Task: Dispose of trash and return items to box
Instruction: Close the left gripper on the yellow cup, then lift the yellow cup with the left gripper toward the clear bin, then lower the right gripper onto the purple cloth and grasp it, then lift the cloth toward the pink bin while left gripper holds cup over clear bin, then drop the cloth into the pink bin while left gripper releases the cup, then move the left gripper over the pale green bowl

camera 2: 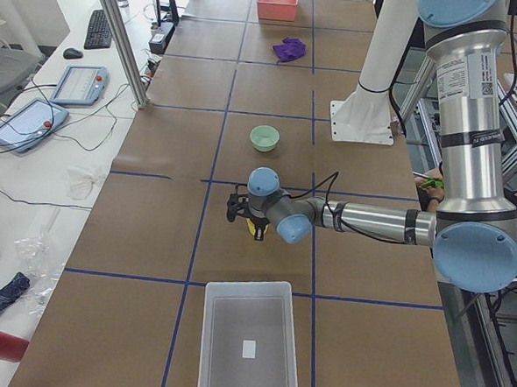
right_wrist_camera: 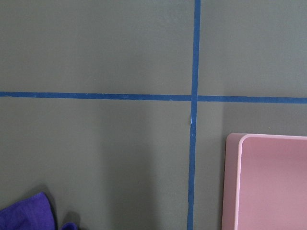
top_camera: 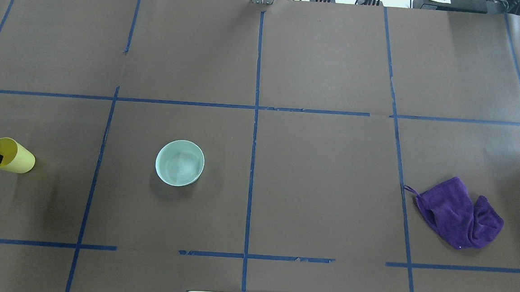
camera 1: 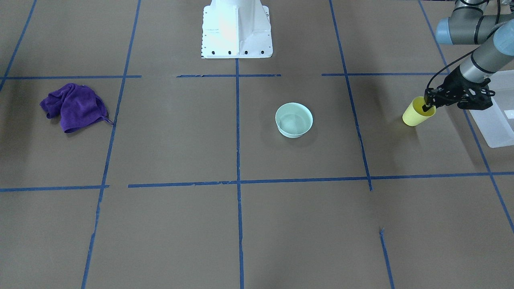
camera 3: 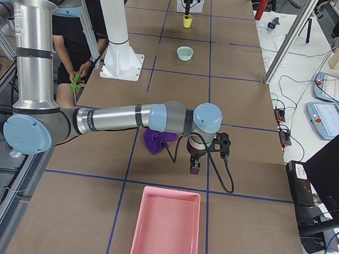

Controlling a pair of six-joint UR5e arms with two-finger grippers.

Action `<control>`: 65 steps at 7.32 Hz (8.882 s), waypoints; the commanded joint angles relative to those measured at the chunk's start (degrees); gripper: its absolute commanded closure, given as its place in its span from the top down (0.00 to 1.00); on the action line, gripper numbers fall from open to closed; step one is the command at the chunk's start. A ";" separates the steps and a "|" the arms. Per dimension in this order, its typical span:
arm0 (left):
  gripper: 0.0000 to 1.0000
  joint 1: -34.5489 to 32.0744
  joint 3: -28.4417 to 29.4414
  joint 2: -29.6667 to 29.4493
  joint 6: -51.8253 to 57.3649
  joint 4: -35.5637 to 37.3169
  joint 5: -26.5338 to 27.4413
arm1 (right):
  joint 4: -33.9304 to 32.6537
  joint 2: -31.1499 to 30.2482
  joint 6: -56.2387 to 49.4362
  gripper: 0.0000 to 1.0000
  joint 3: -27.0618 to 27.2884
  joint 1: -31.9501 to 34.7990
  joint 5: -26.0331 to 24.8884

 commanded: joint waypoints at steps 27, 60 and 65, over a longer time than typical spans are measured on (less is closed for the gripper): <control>0.00 -37.55 -2.72 -3.10 54.48 31.55 3.99 | 53.70 -21.28 48.16 0.00 10.77 -37.83 -9.32; 1.00 10.05 -17.48 -24.10 -18.97 21.27 4.94 | 16.09 -7.59 -8.26 1.00 -5.88 8.10 -5.44; 1.00 21.51 -10.64 -28.58 -29.98 21.62 17.17 | 8.53 -5.47 3.33 1.00 3.65 -3.23 -3.16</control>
